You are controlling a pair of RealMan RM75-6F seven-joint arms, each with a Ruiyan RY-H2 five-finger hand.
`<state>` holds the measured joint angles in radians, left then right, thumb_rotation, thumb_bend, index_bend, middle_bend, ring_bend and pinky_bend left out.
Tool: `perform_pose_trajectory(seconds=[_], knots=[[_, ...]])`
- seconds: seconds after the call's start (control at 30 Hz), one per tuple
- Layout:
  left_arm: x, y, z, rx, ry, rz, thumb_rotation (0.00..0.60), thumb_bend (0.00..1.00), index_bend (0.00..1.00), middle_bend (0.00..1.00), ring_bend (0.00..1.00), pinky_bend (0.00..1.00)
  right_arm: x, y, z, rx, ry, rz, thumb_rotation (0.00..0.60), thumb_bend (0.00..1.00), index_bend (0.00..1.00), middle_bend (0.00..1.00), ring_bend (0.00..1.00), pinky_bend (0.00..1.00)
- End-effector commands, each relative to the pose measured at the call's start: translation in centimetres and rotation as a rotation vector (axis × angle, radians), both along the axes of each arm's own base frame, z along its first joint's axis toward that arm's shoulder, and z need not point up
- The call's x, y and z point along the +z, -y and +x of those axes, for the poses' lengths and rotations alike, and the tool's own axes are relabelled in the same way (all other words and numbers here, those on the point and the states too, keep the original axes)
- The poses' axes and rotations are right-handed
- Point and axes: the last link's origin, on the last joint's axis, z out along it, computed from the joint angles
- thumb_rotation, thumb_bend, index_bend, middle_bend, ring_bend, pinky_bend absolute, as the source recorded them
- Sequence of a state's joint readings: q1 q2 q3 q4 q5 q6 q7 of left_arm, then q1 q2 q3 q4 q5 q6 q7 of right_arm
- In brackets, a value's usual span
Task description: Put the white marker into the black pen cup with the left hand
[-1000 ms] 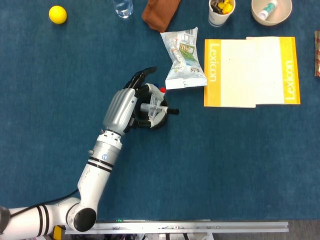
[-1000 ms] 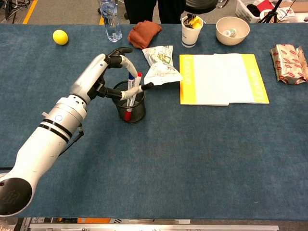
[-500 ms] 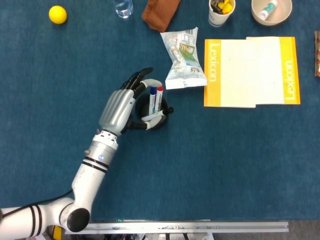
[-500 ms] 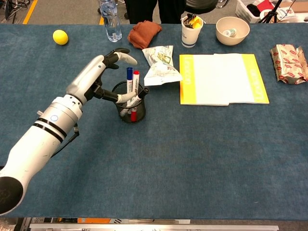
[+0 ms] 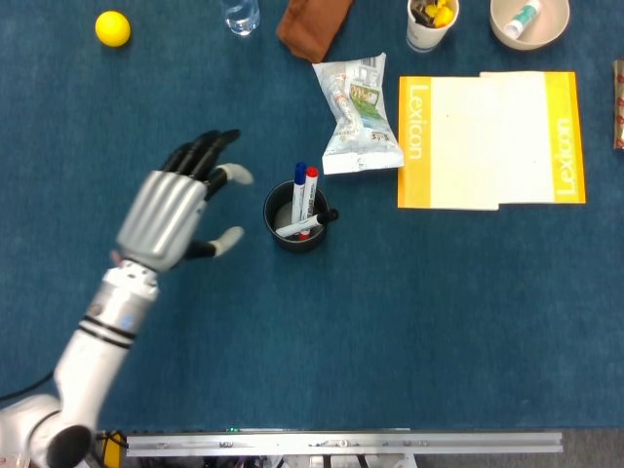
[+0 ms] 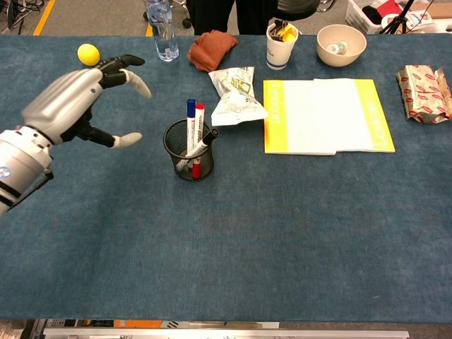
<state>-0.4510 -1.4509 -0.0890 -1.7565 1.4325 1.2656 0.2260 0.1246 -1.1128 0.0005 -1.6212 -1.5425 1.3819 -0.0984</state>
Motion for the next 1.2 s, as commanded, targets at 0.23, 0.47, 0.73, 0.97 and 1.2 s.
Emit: perform_pose_trajectory(seconds=[0.23,0.47,0.73,0.97,1.2], knots=[[6.7,3.6,-4.5,-0.079,-0.279,0.025,0.6,0.2,0.39,0.13,0.11,0.21,0.1,0.0,0.0,-0.001,-0.006,-0.006,0.6,0.06,0.34,0.32,0.25,0.31],[10.5,6.4,-7.1,-0.073,-0.35,0.126,0.6,0.2,0.44,0.19,0.15,0.24,-0.3,0.1,-0.2,-0.008,-0.017,0.001,0.6,0.06,0.34,0.32,0.25,0.31],[13.8,8.6,-10.6,0.034,-0.233,0.276,0.6,0.2,0.48,0.23,0.17,0.25,-0.8,0.5,-0.6,-0.018,-0.026,0.016,0.6,0.06,0.34,0.32,0.25,0.31],[15.1,9.0,-11.6,0.032,-0.214,0.355,0.6,0.2,0.49,0.25,0.17,0.25,-1.6,0.5,-0.5,-0.008,-0.047,0.03,0.6,0.06,0.34,0.32,0.25,0.31],[14.8,9.0,-11.9,0.051,-0.235,0.358,0.6,0.2,0.49,0.25,0.17,0.25,-2.0,0.4,-0.5,-0.006,-0.045,0.047,0.6,0.06,0.34,0.32,0.25,0.31]])
